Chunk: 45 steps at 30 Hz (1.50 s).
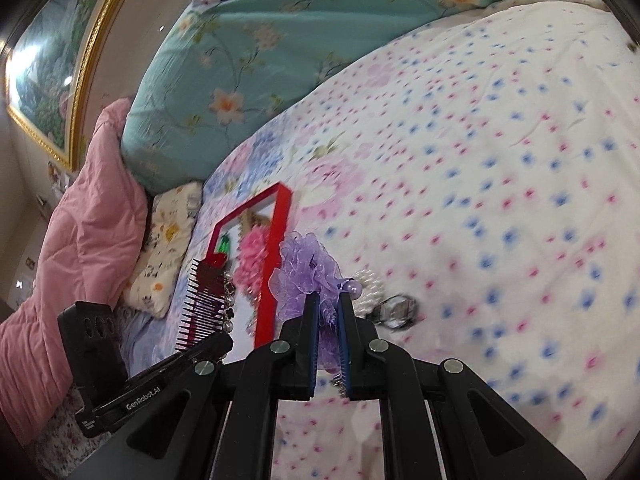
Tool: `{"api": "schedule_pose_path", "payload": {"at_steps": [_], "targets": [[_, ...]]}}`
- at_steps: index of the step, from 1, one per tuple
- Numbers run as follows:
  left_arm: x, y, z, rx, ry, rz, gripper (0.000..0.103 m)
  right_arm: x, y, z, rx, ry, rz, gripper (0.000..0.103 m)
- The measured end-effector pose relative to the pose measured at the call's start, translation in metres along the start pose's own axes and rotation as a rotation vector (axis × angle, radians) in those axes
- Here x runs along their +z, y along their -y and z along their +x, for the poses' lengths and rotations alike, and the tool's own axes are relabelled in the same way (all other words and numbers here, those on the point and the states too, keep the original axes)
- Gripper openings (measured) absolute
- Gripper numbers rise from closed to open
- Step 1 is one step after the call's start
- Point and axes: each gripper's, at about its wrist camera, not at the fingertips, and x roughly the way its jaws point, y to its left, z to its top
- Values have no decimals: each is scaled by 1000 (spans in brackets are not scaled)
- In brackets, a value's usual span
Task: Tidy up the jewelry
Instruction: 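Carry the black comb and purple tulle flower clip over the box with both tools, then lower the comb and flower clip into the box and open both tools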
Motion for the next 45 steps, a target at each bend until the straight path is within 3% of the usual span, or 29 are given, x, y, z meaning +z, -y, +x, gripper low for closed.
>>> {"api": "schedule_pose_path", "payload": {"at_steps": [12,22,31,38,45], "targets": [[-17,-60,-30,58,47,-123,9,-15,-42,37,44,-81,-64,8],[-12,-99,-38,85,65,-202,9,-19,-82,74,72,-132,-129,8],[20,-120,-20,124,55,-195,9,-12,-109,128,73,-165,-165,8],[43,-139,7,147,28,-196,9,0,-109,169,52,-192,-152,8],[45,-148,28,158,-1,-198,10,2,-102,190,44,-213,-133,13]]}}
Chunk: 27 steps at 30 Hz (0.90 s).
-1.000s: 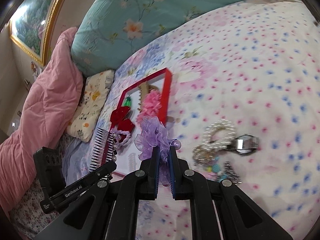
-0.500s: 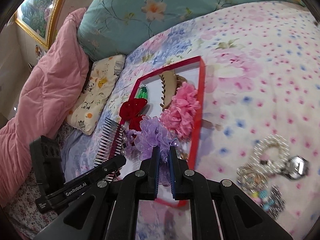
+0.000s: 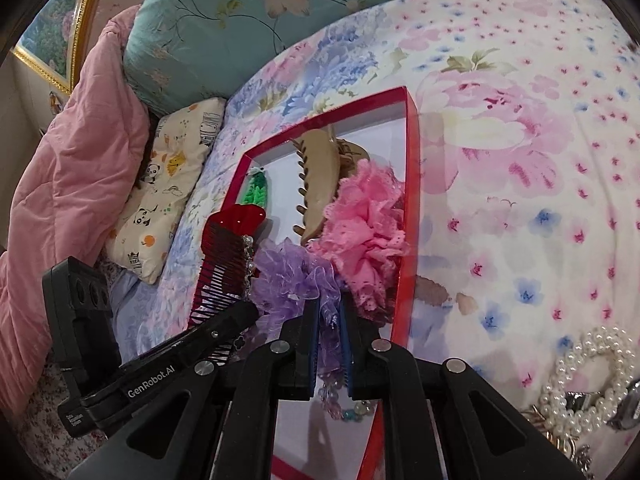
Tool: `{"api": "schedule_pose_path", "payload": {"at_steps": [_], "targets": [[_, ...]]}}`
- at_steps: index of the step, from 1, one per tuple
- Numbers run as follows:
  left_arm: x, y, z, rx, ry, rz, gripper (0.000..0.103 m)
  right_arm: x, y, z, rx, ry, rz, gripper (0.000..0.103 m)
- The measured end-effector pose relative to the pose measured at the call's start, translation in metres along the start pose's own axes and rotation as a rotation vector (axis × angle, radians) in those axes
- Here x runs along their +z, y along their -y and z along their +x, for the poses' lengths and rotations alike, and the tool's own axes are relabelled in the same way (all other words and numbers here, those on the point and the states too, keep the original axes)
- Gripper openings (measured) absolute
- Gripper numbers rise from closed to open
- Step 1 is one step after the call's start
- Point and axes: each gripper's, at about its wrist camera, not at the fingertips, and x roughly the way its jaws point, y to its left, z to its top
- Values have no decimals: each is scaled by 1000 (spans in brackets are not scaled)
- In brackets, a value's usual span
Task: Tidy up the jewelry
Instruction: 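Lower the comb and flower clip into the box and open both tools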
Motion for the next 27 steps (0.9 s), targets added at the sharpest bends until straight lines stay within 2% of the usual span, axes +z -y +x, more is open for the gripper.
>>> {"api": "schedule_pose_path", "payload": {"at_steps": [8,11,13,15,20,27], "targets": [[-2,5,2,29,1,29,10,-1,2,1,19,-2,8,16],[-2,7,1,26,-1,36,18,-2,2,-1,26,-3,15,21],[-3,11,-1,33,4,50,29,-2,2,-3,33,-2,21,24],[-4,16,-4,43,11,67,32,-2,2,-4,35,-2,23,25],[-5,17,-11,45,16,63,35,-3,0,-11,41,7,28,29],[-9,17,-27,46,39,56,43,-5,-4,-23,49,28,24,35]]}}
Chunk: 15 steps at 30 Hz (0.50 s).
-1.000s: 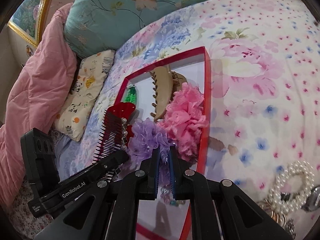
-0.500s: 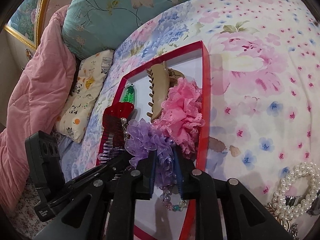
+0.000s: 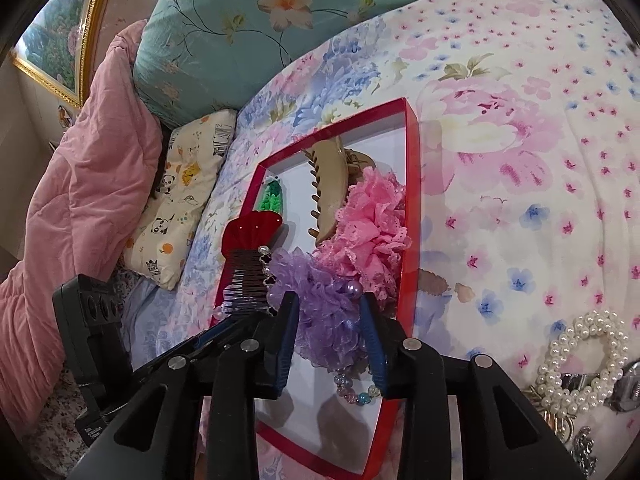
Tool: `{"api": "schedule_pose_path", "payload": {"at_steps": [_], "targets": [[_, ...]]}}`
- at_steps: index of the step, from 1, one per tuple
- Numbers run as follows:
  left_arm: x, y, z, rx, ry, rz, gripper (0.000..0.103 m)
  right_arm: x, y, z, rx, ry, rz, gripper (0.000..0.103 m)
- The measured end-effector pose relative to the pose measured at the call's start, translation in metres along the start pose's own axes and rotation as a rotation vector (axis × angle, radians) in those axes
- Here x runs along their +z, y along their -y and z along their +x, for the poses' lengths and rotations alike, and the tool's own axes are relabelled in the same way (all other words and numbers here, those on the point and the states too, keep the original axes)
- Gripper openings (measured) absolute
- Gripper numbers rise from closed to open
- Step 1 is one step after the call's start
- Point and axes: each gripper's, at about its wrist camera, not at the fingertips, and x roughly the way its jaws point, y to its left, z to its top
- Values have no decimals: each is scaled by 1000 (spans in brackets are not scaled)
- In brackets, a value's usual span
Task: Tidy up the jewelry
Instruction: 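Lower the comb and flower clip into the box and open both tools, then grasp the pearl bracelet with right tool while left tool reaches for beaded hair ties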
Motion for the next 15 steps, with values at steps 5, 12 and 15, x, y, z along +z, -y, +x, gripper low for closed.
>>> {"api": "schedule_pose_path", "payload": {"at_steps": [5,12,15], "targets": [[-5,-1,-11,-1,12,-9,44,-2,-2,-6,2,4,1,35],[-14,-3,-29,-7,32,-37,53,-7,-3,-24,1,23,-10,40],[-20,-3,-36,-15,38,-51,55,-12,0,-38,-9,38,-14,45]]}}
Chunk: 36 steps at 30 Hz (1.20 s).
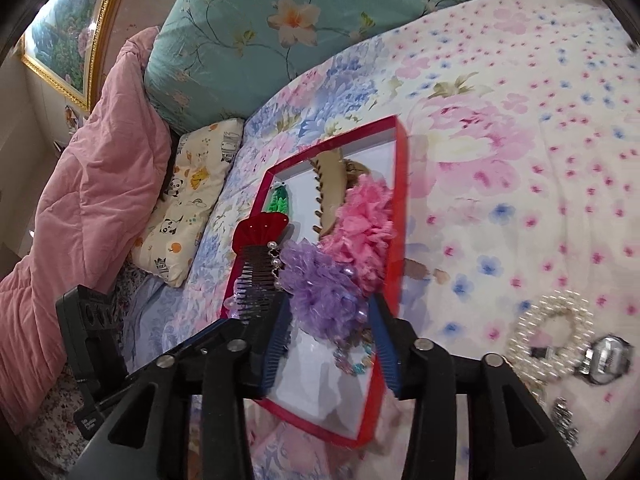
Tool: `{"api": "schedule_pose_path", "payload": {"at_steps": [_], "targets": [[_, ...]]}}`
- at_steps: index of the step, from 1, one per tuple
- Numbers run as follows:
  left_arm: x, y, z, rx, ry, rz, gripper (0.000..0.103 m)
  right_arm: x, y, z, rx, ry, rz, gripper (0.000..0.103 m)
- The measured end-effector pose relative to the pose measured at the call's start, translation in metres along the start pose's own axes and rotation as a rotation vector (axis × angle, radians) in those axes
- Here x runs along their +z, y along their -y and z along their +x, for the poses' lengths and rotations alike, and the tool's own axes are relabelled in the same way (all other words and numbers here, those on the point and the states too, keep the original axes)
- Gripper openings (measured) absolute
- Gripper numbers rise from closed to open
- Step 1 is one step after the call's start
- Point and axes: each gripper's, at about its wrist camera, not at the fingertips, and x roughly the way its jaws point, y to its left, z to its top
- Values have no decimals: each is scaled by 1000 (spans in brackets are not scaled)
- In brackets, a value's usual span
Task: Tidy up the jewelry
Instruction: 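Grasp the pearl bracelet with right tool while left tool reaches for beaded hair ties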
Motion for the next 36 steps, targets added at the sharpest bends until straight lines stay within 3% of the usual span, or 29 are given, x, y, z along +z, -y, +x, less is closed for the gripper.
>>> {"api": "schedule_pose_path", "payload": {"at_steps": [19,29,36], "targets": [[-40,56,-24,-70,-26,87,56,-39,67,-99,-151,80,51,45],[-72,79,-18,-89,-88,129,56,-67,87,-97,-214,41,36,45],[-83,95,-6,-101,-130,161,56,-41,84,-83,-246,62,-17,45]]}}
